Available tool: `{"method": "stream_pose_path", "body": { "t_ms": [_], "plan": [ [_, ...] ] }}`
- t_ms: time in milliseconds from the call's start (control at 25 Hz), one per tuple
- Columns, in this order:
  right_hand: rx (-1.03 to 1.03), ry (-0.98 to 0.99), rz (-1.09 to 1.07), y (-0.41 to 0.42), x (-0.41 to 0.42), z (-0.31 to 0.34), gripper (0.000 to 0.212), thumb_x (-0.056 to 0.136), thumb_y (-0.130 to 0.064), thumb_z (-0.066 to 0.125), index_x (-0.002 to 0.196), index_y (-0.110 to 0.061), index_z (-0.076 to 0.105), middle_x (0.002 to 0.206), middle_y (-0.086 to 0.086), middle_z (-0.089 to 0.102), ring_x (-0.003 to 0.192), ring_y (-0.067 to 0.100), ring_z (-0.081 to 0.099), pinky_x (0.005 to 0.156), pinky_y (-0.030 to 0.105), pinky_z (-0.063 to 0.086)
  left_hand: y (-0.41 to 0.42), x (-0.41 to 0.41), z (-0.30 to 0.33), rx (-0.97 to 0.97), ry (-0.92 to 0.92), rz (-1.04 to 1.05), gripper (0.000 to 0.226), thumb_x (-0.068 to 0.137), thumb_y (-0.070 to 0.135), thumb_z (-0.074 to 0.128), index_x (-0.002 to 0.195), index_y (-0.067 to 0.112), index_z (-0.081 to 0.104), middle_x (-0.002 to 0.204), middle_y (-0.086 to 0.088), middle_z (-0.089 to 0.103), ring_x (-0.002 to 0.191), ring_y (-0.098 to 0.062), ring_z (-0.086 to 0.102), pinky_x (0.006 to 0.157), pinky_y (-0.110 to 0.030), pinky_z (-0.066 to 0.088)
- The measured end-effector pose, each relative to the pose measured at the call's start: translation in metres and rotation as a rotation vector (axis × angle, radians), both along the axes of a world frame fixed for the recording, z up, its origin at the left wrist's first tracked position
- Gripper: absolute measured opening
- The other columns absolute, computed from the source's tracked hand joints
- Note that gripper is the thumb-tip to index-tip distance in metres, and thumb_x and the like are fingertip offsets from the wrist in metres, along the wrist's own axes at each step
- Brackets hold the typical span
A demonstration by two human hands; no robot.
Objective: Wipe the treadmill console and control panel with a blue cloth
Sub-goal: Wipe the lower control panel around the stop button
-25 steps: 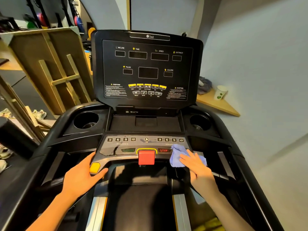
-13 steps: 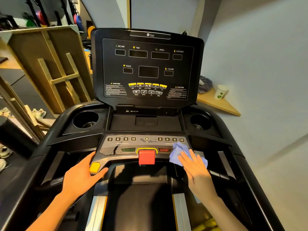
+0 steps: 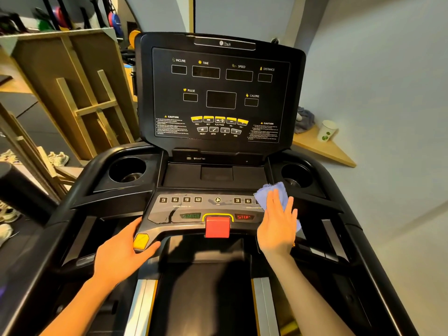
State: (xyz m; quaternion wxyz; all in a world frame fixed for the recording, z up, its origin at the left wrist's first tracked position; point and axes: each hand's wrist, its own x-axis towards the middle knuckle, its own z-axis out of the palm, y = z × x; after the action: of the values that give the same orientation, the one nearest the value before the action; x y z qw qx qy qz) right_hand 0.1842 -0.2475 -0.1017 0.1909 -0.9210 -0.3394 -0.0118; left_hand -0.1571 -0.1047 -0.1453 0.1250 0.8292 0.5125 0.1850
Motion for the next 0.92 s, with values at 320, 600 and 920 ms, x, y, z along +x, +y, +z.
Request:
{"method": "stream_pose_path", "body": {
  "t_ms": [320,600,920],
  "plan": [
    [0.053,-0.039,-0.066,0.023,-0.02,0.002,0.065,0.099,-0.033,0.043,0.154,-0.008,0.018,0.161,0.012,0.018,0.148,0.037,0.009,0.12,0.049,0.015,0.0,0.0,0.002,0.002,-0.012,-0.018,0.087,0.072,0.076,0.057,0.142,0.024,0.047,0.109,0.007,0.073,0.085,-0.013,0.071,0.062,-0.018,0.05],
    [0.097,-0.016,-0.098,0.042,-0.043,0.006,0.07,0.096,-0.034,0.051,0.151,-0.001,0.023,0.158,0.018,0.023,0.145,0.042,0.015,0.117,0.054,0.018,-0.001,0.001,0.001,-0.01,-0.009,-0.008,0.089,0.072,0.078,0.055,0.142,0.025,0.047,0.112,0.007,0.072,0.089,-0.015,0.071,0.066,-0.024,0.056],
    [0.091,0.028,-0.052,0.064,-0.077,0.011,0.072,0.097,-0.042,0.045,0.153,-0.004,0.018,0.16,0.015,0.016,0.147,0.039,0.009,0.12,0.05,0.014,0.0,0.0,0.001,-0.016,-0.019,-0.012,0.098,0.068,0.089,0.042,0.143,0.026,0.045,0.114,0.008,0.071,0.09,-0.013,0.07,0.066,-0.023,0.056]
  ]
}}
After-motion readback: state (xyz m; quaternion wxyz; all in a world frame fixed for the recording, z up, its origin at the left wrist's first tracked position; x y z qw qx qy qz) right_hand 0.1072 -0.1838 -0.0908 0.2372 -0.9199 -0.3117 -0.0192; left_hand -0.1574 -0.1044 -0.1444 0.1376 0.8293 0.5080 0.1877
